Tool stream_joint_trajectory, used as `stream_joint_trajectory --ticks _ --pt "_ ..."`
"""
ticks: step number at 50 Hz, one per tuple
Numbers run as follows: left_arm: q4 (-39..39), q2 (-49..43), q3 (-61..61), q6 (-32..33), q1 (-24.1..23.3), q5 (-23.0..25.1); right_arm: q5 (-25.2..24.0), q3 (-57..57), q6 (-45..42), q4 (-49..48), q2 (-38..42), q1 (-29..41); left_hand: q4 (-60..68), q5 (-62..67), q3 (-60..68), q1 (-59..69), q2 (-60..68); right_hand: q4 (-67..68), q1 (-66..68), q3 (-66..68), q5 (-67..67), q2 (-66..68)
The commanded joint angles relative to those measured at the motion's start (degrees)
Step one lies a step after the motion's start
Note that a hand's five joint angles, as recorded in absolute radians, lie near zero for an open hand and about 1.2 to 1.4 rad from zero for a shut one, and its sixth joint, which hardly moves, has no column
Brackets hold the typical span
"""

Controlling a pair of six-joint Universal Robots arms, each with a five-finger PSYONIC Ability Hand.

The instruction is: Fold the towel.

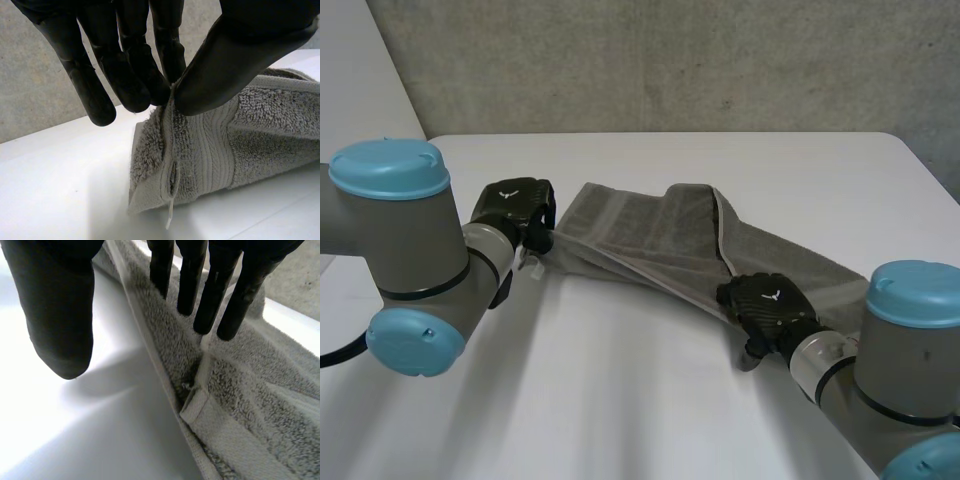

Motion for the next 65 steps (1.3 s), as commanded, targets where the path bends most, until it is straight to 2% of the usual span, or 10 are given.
stream_joint_trajectory --ticks 1,12,32,46,49,51,55,57,62,65 --pt "-0.08 0.05 0.21 -0.02 0.02 0.00 0.75 -2.25 -0.35 -0.33 3.11 -0.72 2.09 5.08 3.18 4.88 3.05 15.94 16.47 16.09 15.52 16.05" --pt "-0.08 2.07 0.47 -1.16 1.95 0.61 1.90 -2.08 -0.44 -0.51 -4.09 -2.47 2.09 5.08 3.18 4.88 3.05 22.51 23.03 22.65 22.08 22.62" --pt "-1.84 3.57 1.53 -3.97 4.85 3.34 1.37 0.82 -5.10 -0.15 -3.84 -8.98 2.09 5.08 3.18 4.88 3.05 31.08 31.60 31.22 30.65 31.19" --pt "-1.92 3.57 1.26 -4.68 4.59 3.42 1.72 2.14 -5.27 -0.15 -3.48 -8.54 2.09 5.08 3.18 4.88 3.05 19.98 20.50 20.12 19.55 20.09" --pt "-2.01 3.57 1.26 -4.68 4.59 3.42 1.55 2.49 -5.71 -0.15 -3.13 -8.89 2.09 5.08 3.18 4.88 3.05 24.69 25.21 24.83 24.26 24.80" --pt "-2.01 3.57 1.26 -4.68 4.59 3.42 0.84 2.41 -6.15 -0.07 -3.66 -9.15 2.09 5.08 3.18 4.88 3.05 48.41 48.94 48.56 47.99 48.52" --pt "-2.80 3.74 1.44 -4.59 4.50 4.12 0.58 1.18 -6.59 0.46 -4.89 -9.24 2.09 5.08 3.18 4.88 3.05 49.02 49.54 49.16 48.59 49.13" --pt "-3.51 4.45 1.70 -4.68 4.59 4.66 0.31 0.21 -6.77 1.52 -7.44 -9.33 2.09 5.08 3.18 4.88 3.05 49.02 49.54 49.16 48.59 49.13" --pt "-5.97 10.60 3.37 -4.76 4.85 7.56 -2.84 -11.09 -6.33 12.91 -24.55 -10.91 2.09 5.08 3.18 4.88 3.05 49.02 49.54 49.16 48.59 49.13" --pt "-6.67 15.08 5.48 -4.85 4.85 9.58 -4.17 -15.87 -6.15 16.72 -25.81 -11.62 2.09 5.08 3.18 4.88 3.05 49.02 49.54 49.16 48.59 49.13"
